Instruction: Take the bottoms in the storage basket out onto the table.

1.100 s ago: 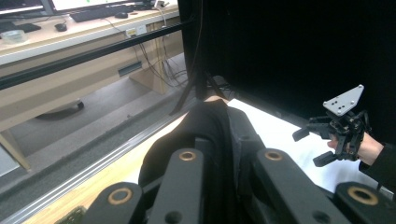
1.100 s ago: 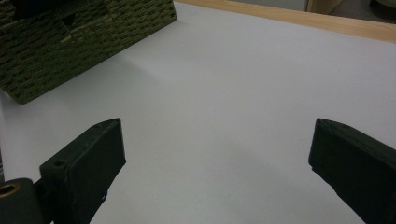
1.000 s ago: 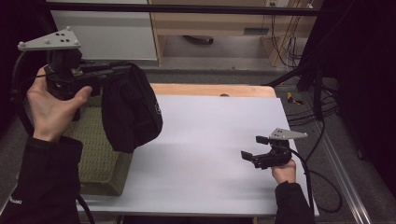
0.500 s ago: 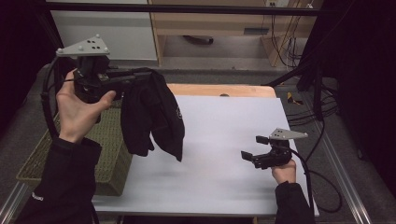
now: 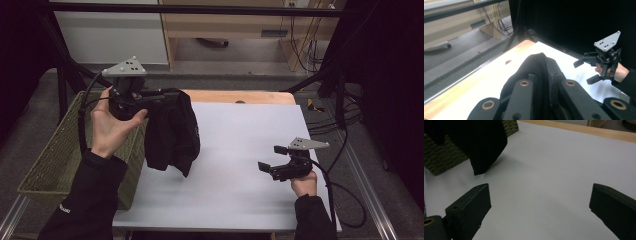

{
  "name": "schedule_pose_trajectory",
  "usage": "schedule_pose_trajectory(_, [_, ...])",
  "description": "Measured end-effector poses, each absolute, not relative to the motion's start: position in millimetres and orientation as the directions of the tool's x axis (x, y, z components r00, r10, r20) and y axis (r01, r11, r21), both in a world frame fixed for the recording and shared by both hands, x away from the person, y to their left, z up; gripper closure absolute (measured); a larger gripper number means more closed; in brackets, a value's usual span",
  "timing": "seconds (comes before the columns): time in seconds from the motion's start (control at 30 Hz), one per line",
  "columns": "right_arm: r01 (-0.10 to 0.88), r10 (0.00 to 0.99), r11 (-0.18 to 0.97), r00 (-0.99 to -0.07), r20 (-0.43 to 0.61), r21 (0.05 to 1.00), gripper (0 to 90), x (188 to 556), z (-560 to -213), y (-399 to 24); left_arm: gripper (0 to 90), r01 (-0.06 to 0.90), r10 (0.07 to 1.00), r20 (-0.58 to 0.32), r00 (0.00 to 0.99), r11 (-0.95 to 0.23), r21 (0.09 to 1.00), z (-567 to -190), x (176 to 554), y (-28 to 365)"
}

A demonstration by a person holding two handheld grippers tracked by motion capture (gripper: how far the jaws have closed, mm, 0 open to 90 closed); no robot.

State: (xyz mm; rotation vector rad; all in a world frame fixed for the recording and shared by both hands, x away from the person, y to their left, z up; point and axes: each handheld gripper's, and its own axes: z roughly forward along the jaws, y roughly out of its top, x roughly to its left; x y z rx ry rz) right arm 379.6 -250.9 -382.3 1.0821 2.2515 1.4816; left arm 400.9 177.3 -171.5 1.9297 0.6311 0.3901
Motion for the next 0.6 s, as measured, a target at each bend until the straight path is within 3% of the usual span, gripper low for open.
schedule_pose_trajectory(0.6, [0.452, 0.69, 0.216, -0.698, 0.192, 0.865, 4.1, 380, -383, -251, 84.0, 0.303, 0.59, -0.038, 0.807, -0.357, 0.884, -214, 412, 161])
